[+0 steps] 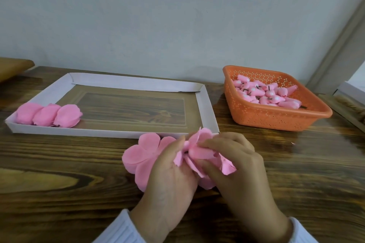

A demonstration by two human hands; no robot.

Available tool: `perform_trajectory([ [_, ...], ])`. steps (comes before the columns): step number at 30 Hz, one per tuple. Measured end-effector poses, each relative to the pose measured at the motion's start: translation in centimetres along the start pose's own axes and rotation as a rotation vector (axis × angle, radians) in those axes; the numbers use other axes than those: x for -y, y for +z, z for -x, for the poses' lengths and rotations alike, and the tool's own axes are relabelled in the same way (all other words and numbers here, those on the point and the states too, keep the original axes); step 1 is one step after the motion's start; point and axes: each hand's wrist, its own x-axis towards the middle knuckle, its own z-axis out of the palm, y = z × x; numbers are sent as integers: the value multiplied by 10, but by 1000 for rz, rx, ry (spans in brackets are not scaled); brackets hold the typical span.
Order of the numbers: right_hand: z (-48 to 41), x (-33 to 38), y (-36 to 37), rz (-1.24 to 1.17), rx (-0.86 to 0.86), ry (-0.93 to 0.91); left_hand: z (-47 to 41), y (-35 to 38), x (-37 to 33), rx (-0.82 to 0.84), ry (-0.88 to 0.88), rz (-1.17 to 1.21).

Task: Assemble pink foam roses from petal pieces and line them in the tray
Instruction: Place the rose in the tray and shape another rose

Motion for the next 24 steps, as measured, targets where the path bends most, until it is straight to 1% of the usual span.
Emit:
perform_trajectory([
  [1,0,0,0,9,-15,4,0,1,-1,0,19,-8],
  [3,1,-2,0,-29,-36,69,0,2,-2,8,66,34],
  [5,3,-2,1,-103,-21,144,-1,3,-5,-17,126,108],
  [6,4,-1,2,-153,2,180,-1,4,-7,-18,163,99],
  [10,7,5,9,-286,90,269,-1,6,-7,-54,327,-112],
  [13,9,5,11,-409,133,316,-2,3,-5,-96,401,-235],
  [16,9,6,13,-537,160,378,-3,1,-4,-110,442,-257],
  [19,9,8,13,-647,203,412,-4,0,-2,-108,543,-380],
  [24,10,12,11,-773,228,444,-3,4,1,-71,585,-423],
])
